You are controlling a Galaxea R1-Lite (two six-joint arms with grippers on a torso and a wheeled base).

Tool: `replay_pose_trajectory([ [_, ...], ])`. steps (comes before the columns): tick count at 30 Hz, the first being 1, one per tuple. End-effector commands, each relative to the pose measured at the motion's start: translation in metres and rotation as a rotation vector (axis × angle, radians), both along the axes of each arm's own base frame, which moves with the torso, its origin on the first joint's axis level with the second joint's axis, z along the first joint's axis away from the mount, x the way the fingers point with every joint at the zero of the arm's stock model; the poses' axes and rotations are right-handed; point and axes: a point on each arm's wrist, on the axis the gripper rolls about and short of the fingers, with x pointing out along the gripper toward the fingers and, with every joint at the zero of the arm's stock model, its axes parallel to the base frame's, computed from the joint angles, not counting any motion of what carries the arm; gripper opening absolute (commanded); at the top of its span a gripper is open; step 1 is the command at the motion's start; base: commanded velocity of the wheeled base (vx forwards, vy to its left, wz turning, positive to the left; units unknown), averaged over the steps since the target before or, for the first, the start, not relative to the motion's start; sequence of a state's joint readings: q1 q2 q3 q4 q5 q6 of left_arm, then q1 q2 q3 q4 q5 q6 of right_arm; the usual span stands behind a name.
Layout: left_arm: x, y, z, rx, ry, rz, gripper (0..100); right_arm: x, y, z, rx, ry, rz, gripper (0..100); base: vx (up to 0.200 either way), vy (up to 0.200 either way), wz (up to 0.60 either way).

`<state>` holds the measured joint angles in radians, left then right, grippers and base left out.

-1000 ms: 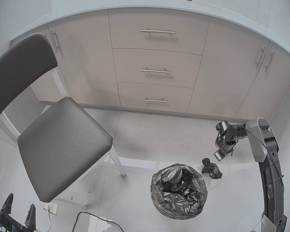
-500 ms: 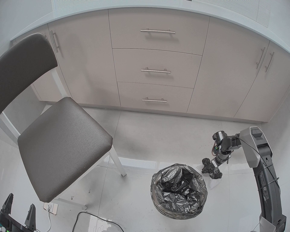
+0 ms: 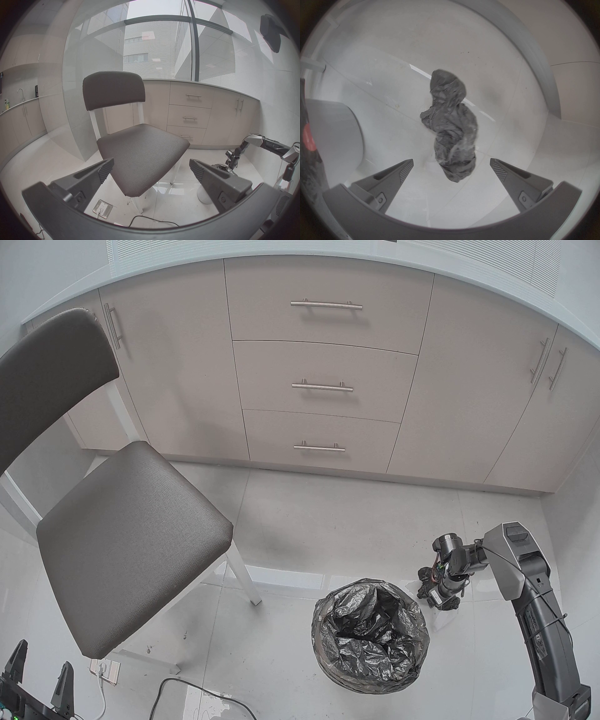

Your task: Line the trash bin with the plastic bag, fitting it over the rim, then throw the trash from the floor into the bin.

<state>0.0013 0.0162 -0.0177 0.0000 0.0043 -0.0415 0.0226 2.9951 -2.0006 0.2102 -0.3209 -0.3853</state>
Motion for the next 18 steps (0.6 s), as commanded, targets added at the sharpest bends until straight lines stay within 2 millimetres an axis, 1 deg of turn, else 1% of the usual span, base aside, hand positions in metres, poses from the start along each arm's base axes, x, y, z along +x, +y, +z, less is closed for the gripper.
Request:
replay_pose_trajectory([
  [1,0.000,0.000,-0.004,-0.001,-0.002,0.001,100,-0.009,0.002,-0.034,-0.001,0.037,0.006,100,0.000,0.000,0.00],
  [5,0.000,0.000,-0.005,0.000,0.000,0.001,100,-0.009,0.002,-0.044,0.001,0.003,0.007,100,0.000,0.000,0.00],
  [7,0.000,0.000,-0.005,0.000,0.000,0.001,100,-0.008,0.002,-0.045,0.001,-0.003,0.007,100,0.000,0.000,0.00],
  [8,0.000,0.000,-0.004,0.000,-0.002,0.001,100,-0.006,0.002,-0.046,0.002,-0.032,0.005,100,0.000,0.000,0.00],
  [13,0.000,0.000,-0.004,-0.001,-0.002,0.001,100,0.000,-0.003,-0.044,0.002,-0.095,-0.004,100,0.000,0.000,0.00],
  [18,0.000,0.000,-0.005,-0.001,0.000,0.001,100,0.005,-0.003,-0.041,-0.004,-0.148,0.010,100,0.000,0.000,0.00],
])
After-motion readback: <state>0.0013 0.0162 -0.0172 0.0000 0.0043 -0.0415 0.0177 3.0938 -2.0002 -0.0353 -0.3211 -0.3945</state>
